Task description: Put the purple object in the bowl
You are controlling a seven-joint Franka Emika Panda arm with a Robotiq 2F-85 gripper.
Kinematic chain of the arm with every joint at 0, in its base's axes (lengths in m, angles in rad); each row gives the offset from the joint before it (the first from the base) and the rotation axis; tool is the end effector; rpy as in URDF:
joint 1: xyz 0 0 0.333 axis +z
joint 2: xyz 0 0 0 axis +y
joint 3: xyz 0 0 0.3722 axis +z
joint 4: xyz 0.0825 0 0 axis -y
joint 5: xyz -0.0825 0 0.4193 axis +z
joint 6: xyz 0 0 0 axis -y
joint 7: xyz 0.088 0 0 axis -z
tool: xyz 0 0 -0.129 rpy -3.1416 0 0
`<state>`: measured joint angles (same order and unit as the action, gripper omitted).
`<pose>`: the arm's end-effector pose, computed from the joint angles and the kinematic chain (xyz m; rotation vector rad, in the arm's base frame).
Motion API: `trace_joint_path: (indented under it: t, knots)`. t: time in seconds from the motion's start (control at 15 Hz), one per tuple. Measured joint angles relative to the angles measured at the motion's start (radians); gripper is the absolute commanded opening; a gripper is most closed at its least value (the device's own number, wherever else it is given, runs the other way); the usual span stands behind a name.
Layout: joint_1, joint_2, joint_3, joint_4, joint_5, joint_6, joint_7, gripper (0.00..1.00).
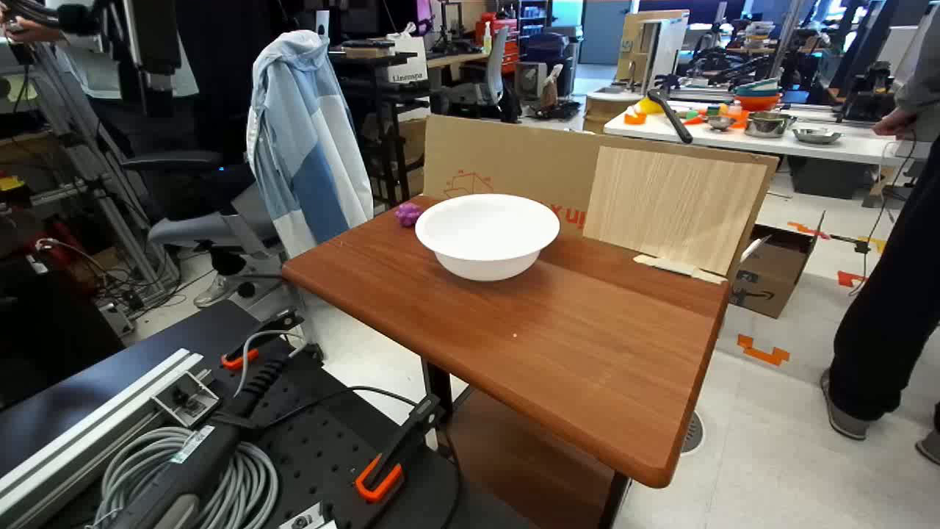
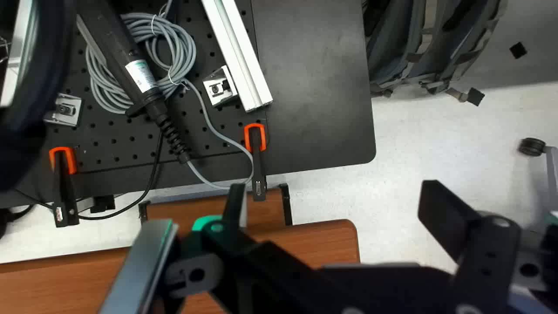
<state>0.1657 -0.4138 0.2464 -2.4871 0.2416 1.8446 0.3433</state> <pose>0.3495 0.1807 0.4271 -3.0800 0.0866 0.4077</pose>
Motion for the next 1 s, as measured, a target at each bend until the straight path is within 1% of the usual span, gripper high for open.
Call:
trace_joint_path:
  t: [0.73,0.8,1.0]
  knots:
    - [0.000,0.001,0.000,0.001,-0.008,-0.010,-0.005,1.00]
    - [0.000,0.005,0.000,0.004,-0.032,-0.027,-0.019,1.00]
    - [-0.002,0.045,0.000,0.029,-0.168,-0.072,-0.079,1.00]
